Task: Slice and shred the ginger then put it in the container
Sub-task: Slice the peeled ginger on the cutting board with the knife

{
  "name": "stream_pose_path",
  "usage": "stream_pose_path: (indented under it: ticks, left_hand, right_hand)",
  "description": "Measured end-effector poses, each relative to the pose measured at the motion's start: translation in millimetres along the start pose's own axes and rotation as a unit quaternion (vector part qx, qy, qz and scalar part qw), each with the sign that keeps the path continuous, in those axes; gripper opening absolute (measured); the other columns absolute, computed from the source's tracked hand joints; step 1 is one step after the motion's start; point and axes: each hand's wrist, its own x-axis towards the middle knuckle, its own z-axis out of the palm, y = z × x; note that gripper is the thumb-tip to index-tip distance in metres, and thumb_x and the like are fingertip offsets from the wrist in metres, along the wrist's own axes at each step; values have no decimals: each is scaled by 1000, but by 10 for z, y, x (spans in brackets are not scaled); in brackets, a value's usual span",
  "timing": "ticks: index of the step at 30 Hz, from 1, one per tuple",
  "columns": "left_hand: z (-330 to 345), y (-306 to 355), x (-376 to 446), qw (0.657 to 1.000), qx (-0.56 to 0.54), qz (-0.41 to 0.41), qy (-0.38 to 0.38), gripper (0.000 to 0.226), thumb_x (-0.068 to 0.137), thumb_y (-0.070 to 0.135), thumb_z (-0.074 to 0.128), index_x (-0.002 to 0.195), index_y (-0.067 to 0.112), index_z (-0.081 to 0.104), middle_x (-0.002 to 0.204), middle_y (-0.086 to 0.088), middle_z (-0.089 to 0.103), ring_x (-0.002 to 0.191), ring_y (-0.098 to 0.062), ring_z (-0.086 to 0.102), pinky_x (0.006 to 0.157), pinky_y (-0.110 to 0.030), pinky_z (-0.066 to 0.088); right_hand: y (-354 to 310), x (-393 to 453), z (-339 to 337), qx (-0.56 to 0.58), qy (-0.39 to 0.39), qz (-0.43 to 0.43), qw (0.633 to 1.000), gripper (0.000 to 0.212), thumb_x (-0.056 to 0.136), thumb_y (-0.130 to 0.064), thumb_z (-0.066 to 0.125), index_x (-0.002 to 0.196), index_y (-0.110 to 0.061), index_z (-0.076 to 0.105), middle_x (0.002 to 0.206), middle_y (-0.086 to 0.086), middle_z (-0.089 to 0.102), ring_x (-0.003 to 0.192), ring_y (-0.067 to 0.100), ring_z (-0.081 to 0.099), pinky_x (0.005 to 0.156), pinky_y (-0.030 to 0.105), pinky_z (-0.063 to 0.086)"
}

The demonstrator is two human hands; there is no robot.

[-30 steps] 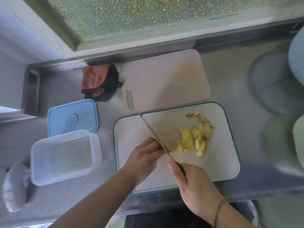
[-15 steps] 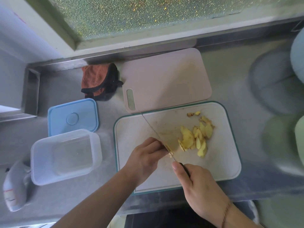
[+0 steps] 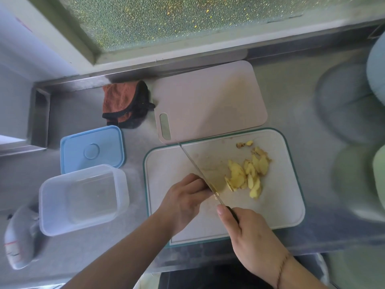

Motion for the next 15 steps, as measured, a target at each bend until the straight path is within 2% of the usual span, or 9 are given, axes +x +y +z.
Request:
stream_pose_path:
  ticks: [4,8,11,15]
  left_hand:
    - [-20,-10,5,1000,5,9,-12,42,72,-18,79,107,5,78,108,-8,74,97,-33,69,73,-37,60]
    - [-20,-33,-3,1000,1,17,-13,43,72,-18,79,108,5,77,108,-8,73,97,-34,68,72,-38,59]
    - [-23,-47,-13,1000,-1,16,-18,46,72,-18,77,111,6,77,112,-8,73,102,-35,68,72,-39,60]
    - [-25,-27,-2,1000,0,17,-18,47,69,-21,76,108,6,77,107,-7,72,96,-31,65,71,-37,58]
  right_hand:
    - [-5,27,11,-11,2,-4,1000,57,73,-71,9,59,-26,40,52,0,42,54,13,48,56,23,40]
    - [-21,94,11,-3,4,-14,1000,52,81,-66,16,57,-24,37,50,0,38,50,9,43,54,21,37]
    - [20,32,21,0,-3,-6,1000,51,81,-66,18,57,-25,38,49,-1,40,51,7,47,54,21,38]
    - [60,1,6,3,-9,-7,1000,56,76,-70,13,57,-23,38,49,-2,43,52,8,46,55,23,37]
